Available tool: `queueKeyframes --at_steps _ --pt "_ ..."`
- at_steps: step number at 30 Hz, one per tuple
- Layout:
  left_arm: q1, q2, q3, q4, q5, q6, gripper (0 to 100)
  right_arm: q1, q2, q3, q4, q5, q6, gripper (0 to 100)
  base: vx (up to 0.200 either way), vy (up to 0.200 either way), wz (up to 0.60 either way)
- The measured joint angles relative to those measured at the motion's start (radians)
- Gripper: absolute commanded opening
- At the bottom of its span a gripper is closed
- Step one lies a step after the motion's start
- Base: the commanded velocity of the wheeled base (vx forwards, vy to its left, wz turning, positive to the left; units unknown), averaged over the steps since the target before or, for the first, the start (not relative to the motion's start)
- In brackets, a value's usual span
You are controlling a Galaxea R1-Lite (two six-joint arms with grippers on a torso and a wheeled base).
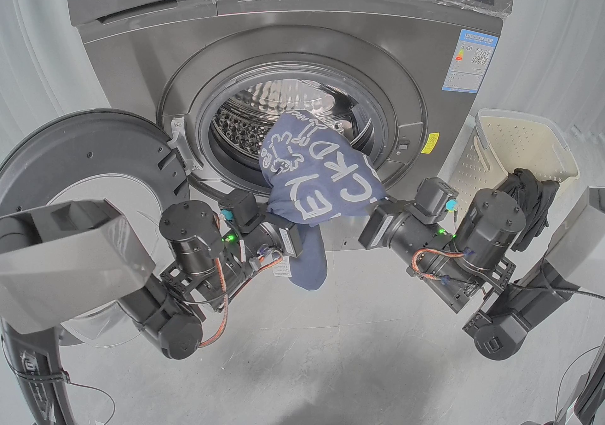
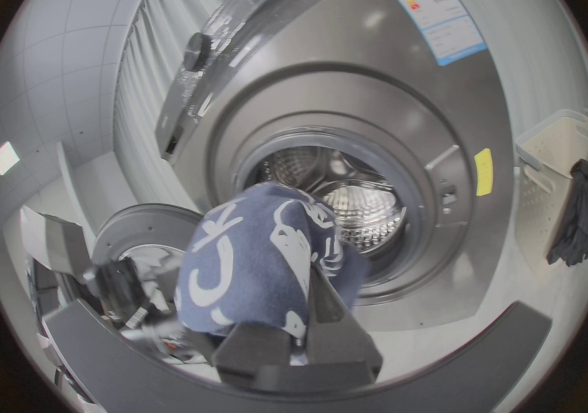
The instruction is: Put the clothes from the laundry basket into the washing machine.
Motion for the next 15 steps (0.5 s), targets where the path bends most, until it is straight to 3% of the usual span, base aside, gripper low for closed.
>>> queueKeyframes --at_steps 6,12,13,15 --pt "-0.024 -0.104 0.087 0.001 0.001 -0.049 0 -0.026 0.017 0.046 -0.020 0.003 0.008 0 0.000 0.000 0.00" --pt "-0.037 -0.146 0.116 0.001 0.007 -0.057 0 -0.013 0.044 0.075 -0.049 0.006 0.002 0 0.000 0.000 0.00" --pt "-0.037 -0.151 0.119 0.001 0.007 -0.057 0 -0.006 0.047 0.079 -0.050 0.007 0.001 100 0.000 0.000 0.00" --pt "-0.038 -0.158 0.124 -0.001 0.008 -0.058 0 0.007 0.051 0.084 -0.047 0.008 0.000 100 0.000 0.000 0.00"
